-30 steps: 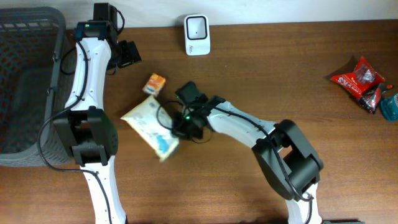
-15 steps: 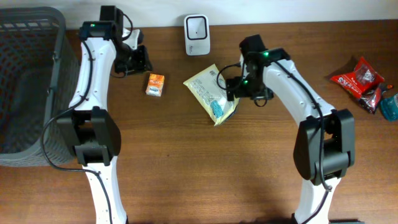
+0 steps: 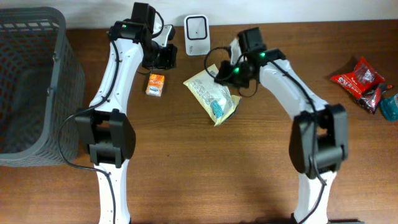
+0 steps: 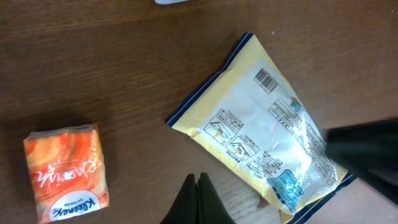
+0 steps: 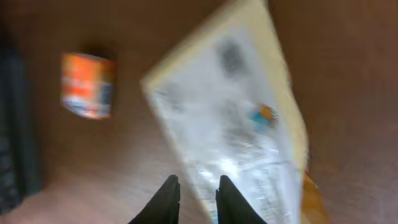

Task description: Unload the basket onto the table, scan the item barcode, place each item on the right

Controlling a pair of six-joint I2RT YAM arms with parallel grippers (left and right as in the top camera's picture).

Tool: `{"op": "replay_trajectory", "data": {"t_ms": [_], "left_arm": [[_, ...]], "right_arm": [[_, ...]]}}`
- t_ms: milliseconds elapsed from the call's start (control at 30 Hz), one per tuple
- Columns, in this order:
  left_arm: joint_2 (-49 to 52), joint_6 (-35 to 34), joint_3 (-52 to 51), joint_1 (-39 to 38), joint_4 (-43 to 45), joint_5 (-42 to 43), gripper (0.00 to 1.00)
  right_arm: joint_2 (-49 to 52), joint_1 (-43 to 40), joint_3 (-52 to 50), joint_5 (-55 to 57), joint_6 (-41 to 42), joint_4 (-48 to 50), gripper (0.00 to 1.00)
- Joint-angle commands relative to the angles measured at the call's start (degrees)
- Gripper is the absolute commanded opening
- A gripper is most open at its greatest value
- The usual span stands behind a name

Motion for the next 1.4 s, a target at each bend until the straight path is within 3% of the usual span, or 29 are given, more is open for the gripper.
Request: {"op": "replay_trajectory", "data": {"t_ms": [0,100,200,333,433,567,633,733,800,967,1033,1100,1233,1300,1367], "left_arm": [[0.31,0.83,-0.15,-0.15,0.26,0.79,0.00],[0.39,0.83,-0.17,-1.03,0.59,0.83,0.00],[1.11,0.85,-0.17,-3.02,0.59,1.05,0.00],[2.80,0.83,-0.17,-7.17,1.86,1.27,0.00],[5.62,0.81,-0.17,-9.70,4.02,1.79,0.00],[9.88,0.83,-0.17,-10.45,4.59,2.27,0.00],[12.15,0.81,-0.17,-10.45,5.09,0.22,0.00],[14.05,-1.03,-0.17,-10.43,5.49,-10.19,0.00],[14.23,-2.01,-0.15,-10.45,4.42,-16.98,0.00],[13.11,-6.08,0.94,-10.49,-6.71,-18.36,0.00],[11.43,-8.20,3.78,-10.49,-11.89,-18.38,0.00],[8.22,-8.74,7.02,-10.62,-13.27,-18.32,0.00],[5.20,-8.28,10.69,-10.64,-5.22,-15.61,0.00],[5.62,-8.31,9.55,-10.64,2.10,-10.62,0.00],[5.66,-8.11,5.86,-11.13,8.31,-5.42,0.00]], "right_arm": [[6.67,-0.31,-0.11,8.87,5.55,-6.36,0.21],[6.99,-0.57,0.42,13.62,-1.49,-12.68,0.27],[6.99,-0.37,1.53,8.70,-10.91,-12.55,0.31],[6.99,-0.39,3.85,5.03,-16.50,-11.74,0.34],[6.97,-1.18,11.63,5.05,-13.05,-20.24,0.28],[6.97,-2.45,20.65,5.01,-10.05,-32.17,0.29],[7.13,-2.23,20.35,3.21,-10.05,-35.06,0.29],[7.19,-0.15,16.76,2.36,-8.41,-33.31,0.28],[7.21,2.27,11.74,5.42,-1.14,-27.93,0.28],[7.21,4.11,4.11,25.14,8.22,-22.80,0.30],[7.19,2.05,4.61,31.65,6.97,-22.60,0.30],[7.19,-0.68,6.73,31.36,-0.83,-22.60,0.31],[7.10,-4.35,14.19,19.67,-5.60,-24.61,0.34],[7.10,-6.25,17.86,9.90,-5.62,-24.92,0.34],[7.10,-6.67,18.21,8.87,-5.44,-25.24,0.38]]}}
